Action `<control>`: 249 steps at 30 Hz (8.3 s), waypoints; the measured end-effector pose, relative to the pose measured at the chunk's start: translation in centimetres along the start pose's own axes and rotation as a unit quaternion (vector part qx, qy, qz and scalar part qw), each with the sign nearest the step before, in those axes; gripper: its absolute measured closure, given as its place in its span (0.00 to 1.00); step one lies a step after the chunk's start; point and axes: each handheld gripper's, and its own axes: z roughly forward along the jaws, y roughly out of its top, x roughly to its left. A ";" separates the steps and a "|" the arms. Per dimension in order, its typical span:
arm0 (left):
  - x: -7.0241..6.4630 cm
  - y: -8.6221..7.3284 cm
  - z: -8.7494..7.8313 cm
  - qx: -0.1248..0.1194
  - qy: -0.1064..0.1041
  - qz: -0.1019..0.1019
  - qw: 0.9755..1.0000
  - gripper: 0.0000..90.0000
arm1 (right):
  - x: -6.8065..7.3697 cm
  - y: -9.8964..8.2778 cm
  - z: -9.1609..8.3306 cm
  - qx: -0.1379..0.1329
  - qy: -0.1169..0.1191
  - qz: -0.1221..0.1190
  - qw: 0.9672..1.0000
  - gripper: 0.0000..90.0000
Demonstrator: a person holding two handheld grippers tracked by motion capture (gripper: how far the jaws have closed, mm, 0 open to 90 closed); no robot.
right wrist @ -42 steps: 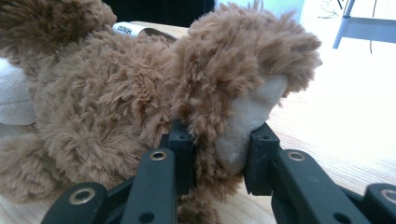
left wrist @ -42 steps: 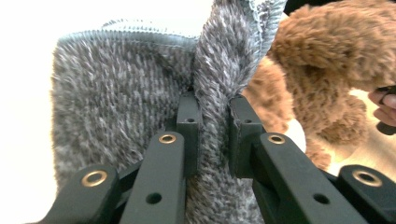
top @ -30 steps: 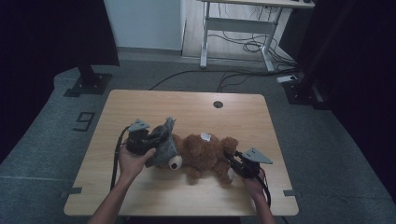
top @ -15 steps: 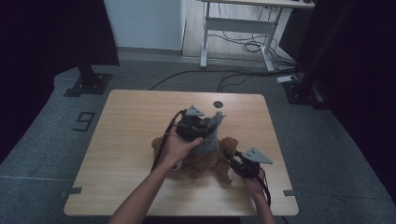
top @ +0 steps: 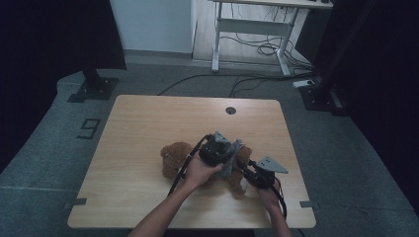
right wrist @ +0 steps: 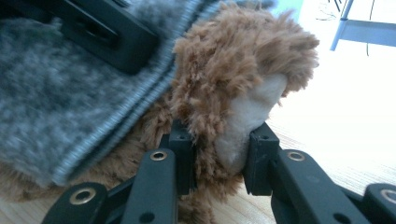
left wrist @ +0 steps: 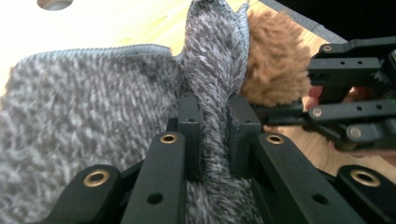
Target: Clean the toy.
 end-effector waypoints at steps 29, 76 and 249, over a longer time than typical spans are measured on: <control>9.0 -9.9 -10.8 -0.073 0.035 -0.103 0.991 0.86 | -0.1 -0.2 0.0 -0.001 0.003 0.003 1.000 0.78; 7.1 -4.6 -8.2 -0.064 0.015 -0.092 0.994 0.87 | -0.3 -0.2 0.1 -0.006 0.002 0.010 1.000 0.77; 11.9 -14.4 -7.4 -0.100 0.080 -0.180 0.975 0.88 | 0.4 -1.1 2.3 0.013 0.105 0.041 0.994 0.61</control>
